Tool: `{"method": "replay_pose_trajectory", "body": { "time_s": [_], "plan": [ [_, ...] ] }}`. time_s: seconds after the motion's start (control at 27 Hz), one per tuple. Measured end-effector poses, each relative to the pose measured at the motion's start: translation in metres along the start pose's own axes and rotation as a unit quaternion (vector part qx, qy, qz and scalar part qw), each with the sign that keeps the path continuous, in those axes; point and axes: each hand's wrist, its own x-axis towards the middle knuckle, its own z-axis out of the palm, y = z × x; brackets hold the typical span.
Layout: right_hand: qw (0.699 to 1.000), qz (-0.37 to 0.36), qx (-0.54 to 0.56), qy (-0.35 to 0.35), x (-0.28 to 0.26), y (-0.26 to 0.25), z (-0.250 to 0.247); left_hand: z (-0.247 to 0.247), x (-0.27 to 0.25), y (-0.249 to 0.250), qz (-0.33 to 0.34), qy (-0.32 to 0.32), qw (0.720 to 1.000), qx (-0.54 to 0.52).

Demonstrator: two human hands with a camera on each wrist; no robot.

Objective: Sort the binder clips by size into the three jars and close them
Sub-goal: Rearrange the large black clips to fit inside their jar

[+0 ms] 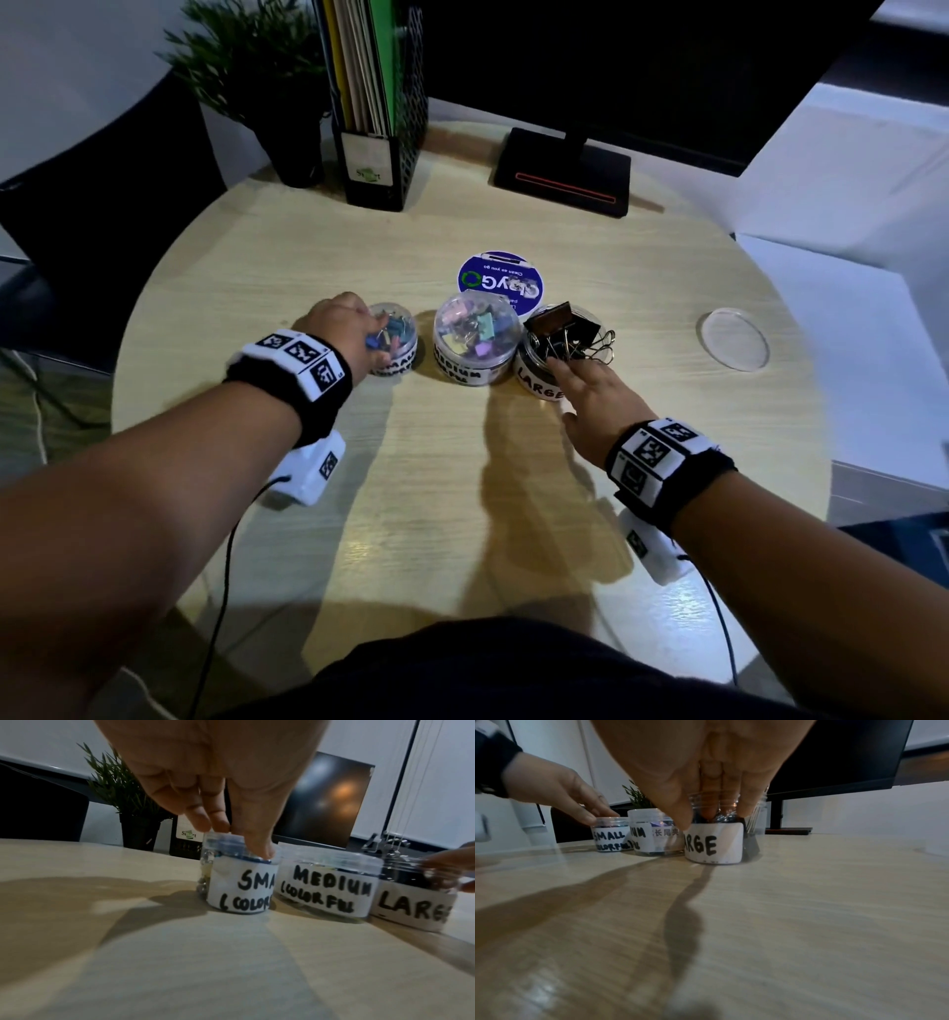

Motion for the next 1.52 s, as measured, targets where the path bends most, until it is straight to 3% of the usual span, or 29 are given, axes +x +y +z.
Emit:
{"method": "replay_pose_trajectory", "body": {
  "time_s": [0.48,0.59,0.82,0.96,1.19,1.3,1.37,1.41,1.52],
  "plan": [
    [0.999,0.020,0.028,-0.011,-0.001,-0.002,-0.002,0.001,0.016,0.010,0.062,-0.018,0.996,0.054],
    [0.999,0.019,0.029,-0.009,0.000,-0.001,-0.002,0.001,0.013,0.013,0.047,-0.039,0.997,0.052],
    [0.999,0.020,0.031,-0.017,-0.005,0.002,0.000,-0.002,-0.014,0.023,0.034,0.004,0.999,0.039],
    [0.998,-0.042,0.042,-0.002,-0.024,0.000,-0.003,0.000,-0.046,0.056,0.111,0.011,0.993,-0.037],
    [0.985,-0.162,0.030,-0.054,-0.058,-0.016,-0.010,0.018,-0.079,0.086,0.188,-0.104,0.972,-0.099],
    [0.979,-0.194,0.048,0.031,-0.069,-0.025,-0.014,0.027,-0.088,0.090,0.212,-0.146,0.964,-0.071],
    [0.980,-0.152,0.066,0.109,-0.069,-0.022,-0.016,0.030,-0.091,0.091,0.222,-0.154,0.961,-0.065],
    [0.985,-0.106,0.075,0.110,-0.067,-0.021,-0.018,0.031,-0.092,0.090,0.223,-0.151,0.960,-0.071],
    [0.999,0.028,0.042,0.012,-0.060,-0.016,-0.016,0.035,-0.094,0.087,0.232,-0.129,0.960,-0.090]
  ]
}}
